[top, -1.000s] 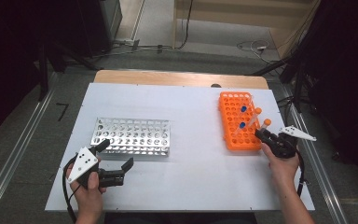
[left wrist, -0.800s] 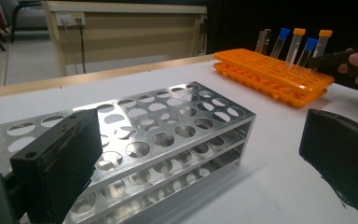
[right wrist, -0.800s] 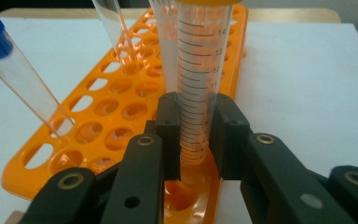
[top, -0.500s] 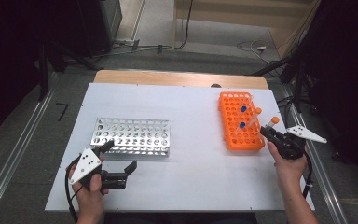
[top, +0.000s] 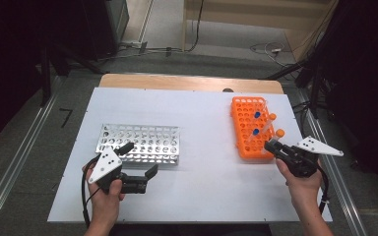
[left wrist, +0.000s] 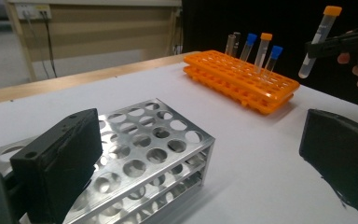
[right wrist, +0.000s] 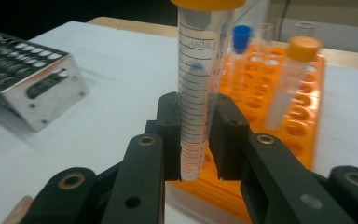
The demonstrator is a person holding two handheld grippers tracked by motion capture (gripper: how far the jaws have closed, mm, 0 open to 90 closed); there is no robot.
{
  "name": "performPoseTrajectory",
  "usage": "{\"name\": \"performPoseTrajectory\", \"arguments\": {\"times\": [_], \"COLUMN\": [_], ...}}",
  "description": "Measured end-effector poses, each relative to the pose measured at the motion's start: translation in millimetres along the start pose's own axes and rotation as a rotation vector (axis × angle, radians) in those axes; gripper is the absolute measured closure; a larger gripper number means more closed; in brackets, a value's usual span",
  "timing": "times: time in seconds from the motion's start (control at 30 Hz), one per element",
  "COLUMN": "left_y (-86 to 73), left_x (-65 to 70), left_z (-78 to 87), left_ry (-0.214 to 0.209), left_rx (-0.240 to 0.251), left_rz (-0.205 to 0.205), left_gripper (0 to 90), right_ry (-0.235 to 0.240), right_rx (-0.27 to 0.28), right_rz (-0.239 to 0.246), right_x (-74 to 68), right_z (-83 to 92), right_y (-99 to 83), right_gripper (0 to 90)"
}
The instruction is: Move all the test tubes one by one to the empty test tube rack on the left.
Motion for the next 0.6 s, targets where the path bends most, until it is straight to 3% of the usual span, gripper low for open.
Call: {"name": "performPoseTrajectory", "arguments": {"times": [0.2, 0.33, 0.43, 0.6], "left_y": [10.0, 15.1, 17.1, 22.1], "left_x": [10.6, 16.2, 22.1, 32.2], "left_z": [-13.1, -25.0, -32.1, -43.5], "left_ry": [-0.059, -0.055, -0.079, -0.106], "left_rx": [-0.012, -0.043, -0.067, -0.083], "left_rz": [0.011, 0.007, 0.007, 0.010], "left_gripper": [0.3, 2.8, 2.9, 4.5], "right_ry": [0.073, 0.113, 0.155, 0.196], "right_rx": [-0.017, -0.025, -0.041, -0.061], "right_rz": [0.030, 0.048, 0.065, 0.084], "right_x": [-29.7, -44.9, -65.1, -82.8], "right_z": [-8.8, -14.4, -24.2, -32.6], "right_y": [3.0, 3.4, 1.6, -1.2], "right_gripper": [72.9, 72.9, 72.9, 72.9]}}
Point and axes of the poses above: each handheld gripper's, and its own axes: z roughly backward along the jaws, y roughly out of its top, x roughly to its right, the point moved 8 cm from there along -z, roughly forward along the jaws, and after that the axes turned 1 degree about z, right-handed, at the moved point
